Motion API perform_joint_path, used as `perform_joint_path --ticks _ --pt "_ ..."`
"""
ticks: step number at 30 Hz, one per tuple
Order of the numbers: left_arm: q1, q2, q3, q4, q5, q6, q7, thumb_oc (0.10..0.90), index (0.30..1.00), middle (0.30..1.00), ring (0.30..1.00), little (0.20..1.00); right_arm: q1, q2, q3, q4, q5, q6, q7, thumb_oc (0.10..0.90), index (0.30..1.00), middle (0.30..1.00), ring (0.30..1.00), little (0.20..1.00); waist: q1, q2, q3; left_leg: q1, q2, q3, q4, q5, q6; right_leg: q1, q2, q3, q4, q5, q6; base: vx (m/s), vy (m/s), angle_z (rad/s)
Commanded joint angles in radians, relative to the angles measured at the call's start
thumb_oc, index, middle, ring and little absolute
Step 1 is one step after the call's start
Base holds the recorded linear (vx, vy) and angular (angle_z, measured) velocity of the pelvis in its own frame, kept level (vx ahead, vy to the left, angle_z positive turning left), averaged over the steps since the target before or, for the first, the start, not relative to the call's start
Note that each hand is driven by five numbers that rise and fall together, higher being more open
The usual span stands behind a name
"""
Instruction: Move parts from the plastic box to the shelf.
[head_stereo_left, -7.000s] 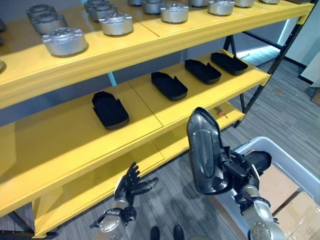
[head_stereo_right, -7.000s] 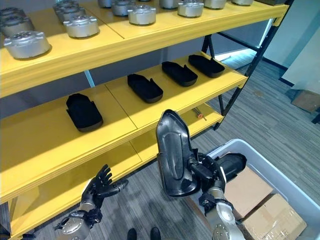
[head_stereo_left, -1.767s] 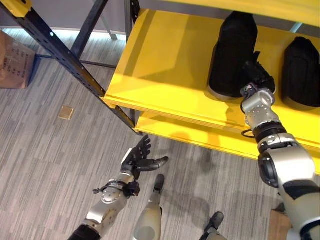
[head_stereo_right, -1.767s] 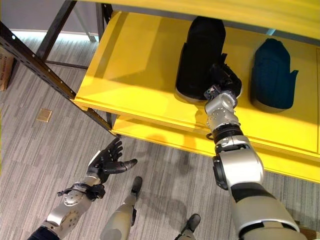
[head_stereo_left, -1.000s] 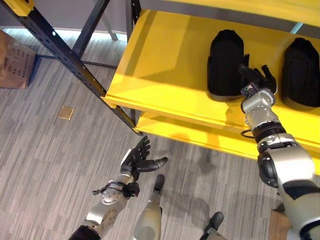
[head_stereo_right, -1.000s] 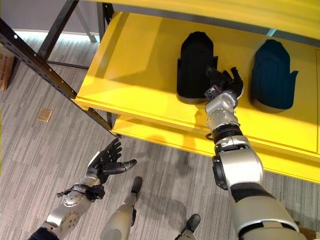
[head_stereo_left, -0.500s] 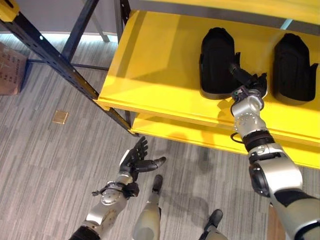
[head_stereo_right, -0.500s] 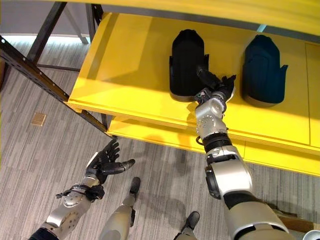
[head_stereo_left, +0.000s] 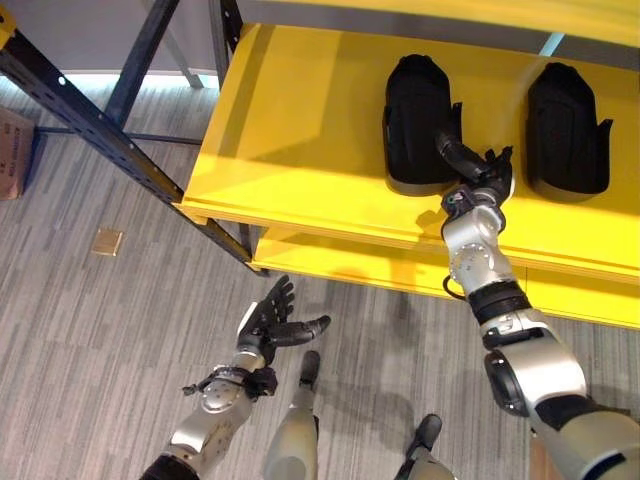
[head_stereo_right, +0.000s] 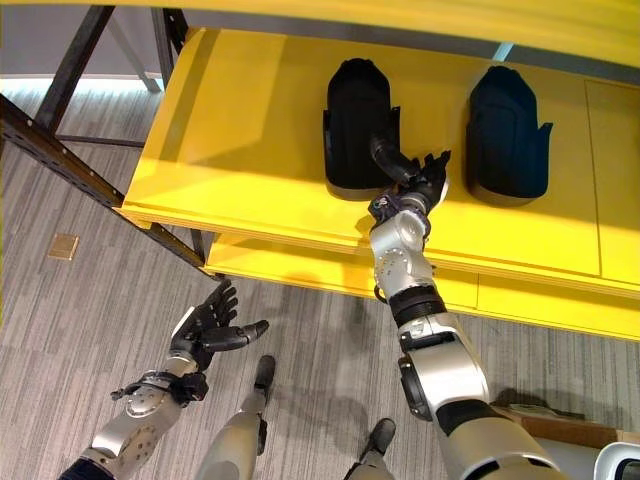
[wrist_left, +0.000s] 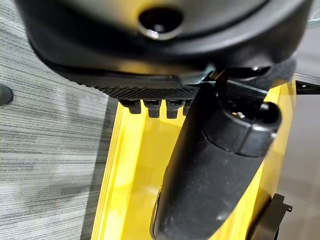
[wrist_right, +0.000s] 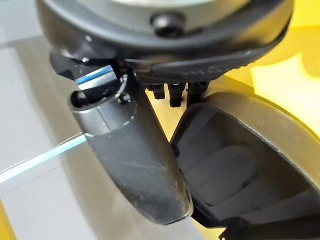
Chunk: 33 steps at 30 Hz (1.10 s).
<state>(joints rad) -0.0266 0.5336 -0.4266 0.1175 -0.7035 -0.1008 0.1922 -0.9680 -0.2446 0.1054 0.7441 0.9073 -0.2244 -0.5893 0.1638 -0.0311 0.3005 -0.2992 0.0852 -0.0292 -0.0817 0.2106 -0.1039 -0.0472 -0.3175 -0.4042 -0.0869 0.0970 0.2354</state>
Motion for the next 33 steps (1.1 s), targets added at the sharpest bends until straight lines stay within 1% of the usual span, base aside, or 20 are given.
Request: perform_joint_path --ticks 1,9,20,27,33 --pt "-0.01 0.015 0.068 -0.08 -0.018 -0.086 0.012 0.9 1.0 1.0 1.0 1.0 -0.043 -0.047 0.026 -0.125 -0.073 -0.067 0.007 0.9 1.0 1.0 1.0 1.0 -0.005 -0.031 -0.011 0.046 0.035 0.059 0.009 -0.081 0.028 0.006 -0.024 0.048 0.054 0.028 -0.03 0.0 0.0 0.0" --pt "-0.003 0.017 0.075 -0.08 -0.018 -0.087 0.015 0.9 1.0 1.0 1.0 1.0 -0.028 -0.029 0.064 -0.17 -0.091 -0.055 0.031 0.9 1.0 1.0 1.0 1.0 -0.008 -0.042 -0.012 0.051 0.034 0.063 0.005 -0.083 0.03 0.008 -0.025 0.049 0.052 0.037 -0.028 0.0 0.0 0.0" --pt "0.002 0.009 0.078 -0.074 -0.013 -0.082 0.017 0.9 1.0 1.0 1.0 1.0 0.012 0.011 0.104 -0.2 -0.091 -0.039 0.061 0.9 1.0 1.0 1.0 1.0 -0.006 -0.047 -0.012 0.054 0.031 0.063 0.002 -0.083 0.033 0.006 -0.026 0.05 0.057 0.039 -0.028 0.0 0.0 0.0" --pt "0.007 0.009 0.085 -0.075 -0.017 -0.084 0.021 0.9 1.0 1.0 1.0 1.0 0.012 0.01 0.104 -0.203 -0.102 -0.032 0.06 0.9 1.0 1.0 1.0 1.0 -0.005 -0.052 -0.013 0.054 0.032 0.064 0.001 -0.082 0.034 0.01 -0.024 0.048 0.055 0.039 -0.028 0.0 0.0 0.0" --pt "0.005 0.004 0.082 -0.07 -0.014 -0.084 0.023 0.9 1.0 1.0 1.0 1.0 0.018 0.006 0.094 -0.229 -0.104 -0.044 0.047 0.9 1.0 1.0 1.0 1.0 -0.009 -0.054 -0.012 0.062 0.036 0.07 0.002 -0.085 0.034 0.01 -0.024 0.053 0.059 0.036 -0.029 0.0 0.0 0.0"
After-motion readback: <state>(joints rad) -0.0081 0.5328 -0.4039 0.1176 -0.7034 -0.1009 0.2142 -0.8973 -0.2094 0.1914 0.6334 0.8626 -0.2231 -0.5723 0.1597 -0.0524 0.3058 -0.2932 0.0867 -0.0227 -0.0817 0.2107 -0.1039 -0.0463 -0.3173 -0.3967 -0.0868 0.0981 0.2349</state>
